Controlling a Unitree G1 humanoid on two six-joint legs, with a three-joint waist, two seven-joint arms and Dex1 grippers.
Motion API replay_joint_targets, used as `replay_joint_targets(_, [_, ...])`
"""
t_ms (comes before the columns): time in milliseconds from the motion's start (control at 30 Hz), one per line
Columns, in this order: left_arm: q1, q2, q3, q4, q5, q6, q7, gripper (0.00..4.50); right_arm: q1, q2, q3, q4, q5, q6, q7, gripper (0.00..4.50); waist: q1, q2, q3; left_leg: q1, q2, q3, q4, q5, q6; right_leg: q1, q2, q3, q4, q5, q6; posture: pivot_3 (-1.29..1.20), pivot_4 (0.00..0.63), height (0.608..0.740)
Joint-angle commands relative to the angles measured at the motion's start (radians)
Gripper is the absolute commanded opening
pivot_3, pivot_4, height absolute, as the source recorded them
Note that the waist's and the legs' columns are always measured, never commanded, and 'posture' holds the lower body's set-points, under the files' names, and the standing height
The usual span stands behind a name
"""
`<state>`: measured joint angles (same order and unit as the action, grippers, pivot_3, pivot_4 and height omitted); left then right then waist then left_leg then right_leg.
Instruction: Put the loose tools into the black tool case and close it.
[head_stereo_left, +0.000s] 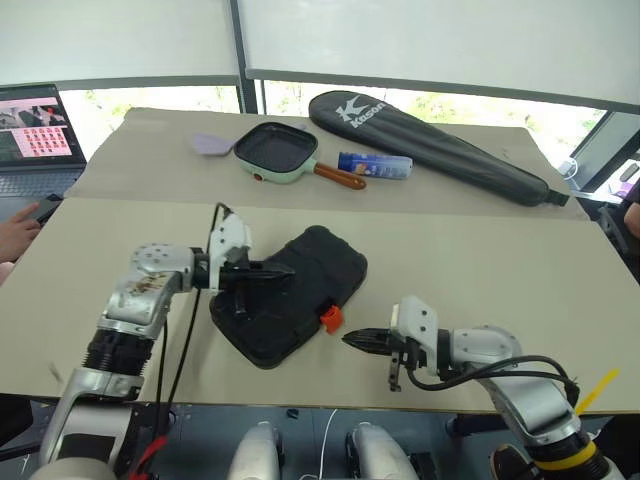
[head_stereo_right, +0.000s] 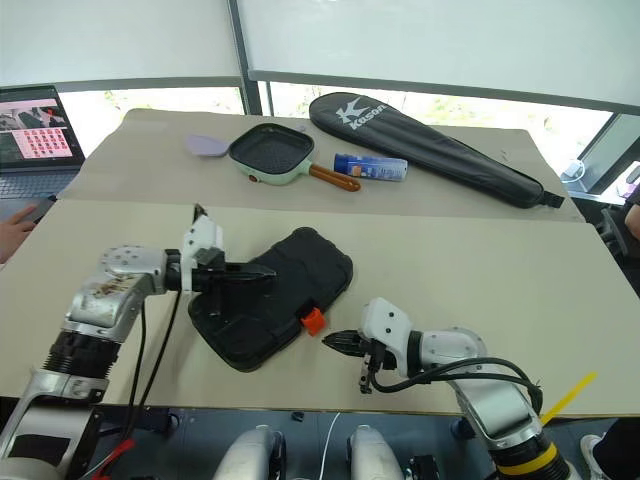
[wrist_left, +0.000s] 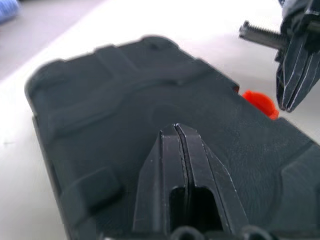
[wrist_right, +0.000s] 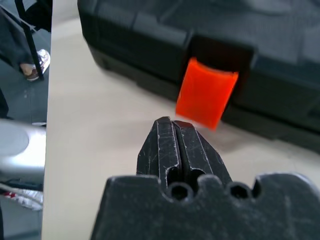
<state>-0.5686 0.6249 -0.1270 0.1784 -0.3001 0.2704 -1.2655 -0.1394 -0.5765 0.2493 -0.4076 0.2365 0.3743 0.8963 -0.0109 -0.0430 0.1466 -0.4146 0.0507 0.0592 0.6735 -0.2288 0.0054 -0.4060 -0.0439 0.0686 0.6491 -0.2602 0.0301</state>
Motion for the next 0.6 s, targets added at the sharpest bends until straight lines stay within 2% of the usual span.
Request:
replay_joint_targets(33, [-0.009,0.008,-0.023,0.040,0.043,-0.034,-0.005,0.04,-0.040,0.021,0.002,0.018,-0.015,-0.034,-0.018,0.00,0.000,0.000,0.000,0.000,0.000,0.000,0.000,0.000,0.000,0.000,0.000,0.000,0.000,0.000,0.000,0.00,0.150,0.740])
replay_joint_targets(600, [0.027,-0.016,-0.036,0.057,0.059,-0.002,0.045,0.04,-0.126,0.112,0.046,0.123,-0.060,-0.073,-0.045,0.00,-0.001,0.001,0.000,0.007,0.000,0.000,0.002,0.000,0.000,0.003,0.000,0.001,0.007,0.000,0.000,0.00,0.150,0.740])
